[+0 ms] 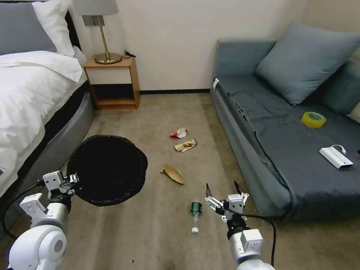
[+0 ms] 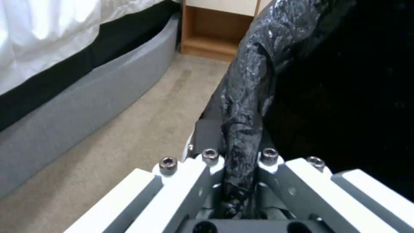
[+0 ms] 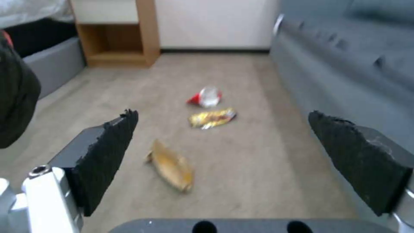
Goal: Pick up the trash bin, then pick up the garbage on the floor and place it into the trash bin.
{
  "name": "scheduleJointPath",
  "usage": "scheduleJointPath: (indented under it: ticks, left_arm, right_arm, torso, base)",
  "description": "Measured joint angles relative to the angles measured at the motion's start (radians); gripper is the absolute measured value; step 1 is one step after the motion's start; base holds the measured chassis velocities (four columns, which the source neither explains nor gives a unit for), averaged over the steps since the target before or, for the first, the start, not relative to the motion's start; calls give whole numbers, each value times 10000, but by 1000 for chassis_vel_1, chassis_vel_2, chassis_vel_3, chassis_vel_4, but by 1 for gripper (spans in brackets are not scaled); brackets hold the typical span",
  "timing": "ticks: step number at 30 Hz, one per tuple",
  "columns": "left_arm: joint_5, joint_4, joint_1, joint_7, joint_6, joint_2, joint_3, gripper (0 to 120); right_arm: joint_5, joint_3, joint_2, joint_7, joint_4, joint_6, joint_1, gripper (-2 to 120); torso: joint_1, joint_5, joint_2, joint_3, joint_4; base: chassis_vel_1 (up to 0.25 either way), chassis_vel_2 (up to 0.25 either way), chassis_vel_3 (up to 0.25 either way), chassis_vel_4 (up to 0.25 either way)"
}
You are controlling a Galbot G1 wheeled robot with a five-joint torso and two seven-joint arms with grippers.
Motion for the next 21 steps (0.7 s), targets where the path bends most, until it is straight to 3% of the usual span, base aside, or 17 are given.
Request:
scheduleJointPath:
  ticks: [3, 5, 7, 8, 9, 10, 13, 21]
  left_arm:
    - [114, 17, 58, 72, -36, 40, -6, 1]
    - [174, -15, 124, 139, -72, 50, 4, 1]
    - [174, -15, 124, 139, -72, 50, 4, 1]
    - [222, -69, 139, 170, -97, 19, 44, 1]
    - [239, -89, 139, 180, -101, 0, 61, 1]
    - [239, -89, 139, 180, -101, 0, 61, 1]
    - [273, -119, 136, 198, -104, -29, 69, 1]
    - [296, -128, 209, 335, -183, -75, -20, 1]
  right_arm:
    - [854, -329, -255, 316, -210, -745, 433, 100]
    - [2447, -830, -555, 1072, -501, -1835, 1037, 100]
    - [2447, -830, -555, 1072, -501, -1835, 1037, 100]
    - [3998, -1373, -842, 1852, -912, -2864, 1720, 100]
    - [4547, -1647, -969, 2253, -1196, -3288, 2129, 100]
    - [4547, -1647, -969, 2253, -1196, -3288, 2129, 100]
    - [6227, -2328, -1168, 3248, -1998, -4269, 3281, 100]
    - [8828, -3220, -1107, 4531, -3681, -5192, 5245, 100]
  torso:
    - [0, -1, 0, 0, 1]
    - [0, 0, 0, -1, 1]
    - [0, 0, 0, -1, 1]
    - [0, 0, 0, 1, 0]
    - [0, -1, 0, 0, 0]
    - [0, -1, 0, 0, 0]
    - [0, -1, 0, 0, -1]
    - [0, 2, 0, 1, 1]
  base:
    - [0, 0, 0, 0]
    - [0, 0, 0, 0]
    - [0, 0, 0, 0]
    - [0, 0, 0, 0]
    - [0, 0, 0, 0]
    - [0, 0, 0, 0]
    - [0, 0, 0, 0]
    - [0, 0, 0, 0]
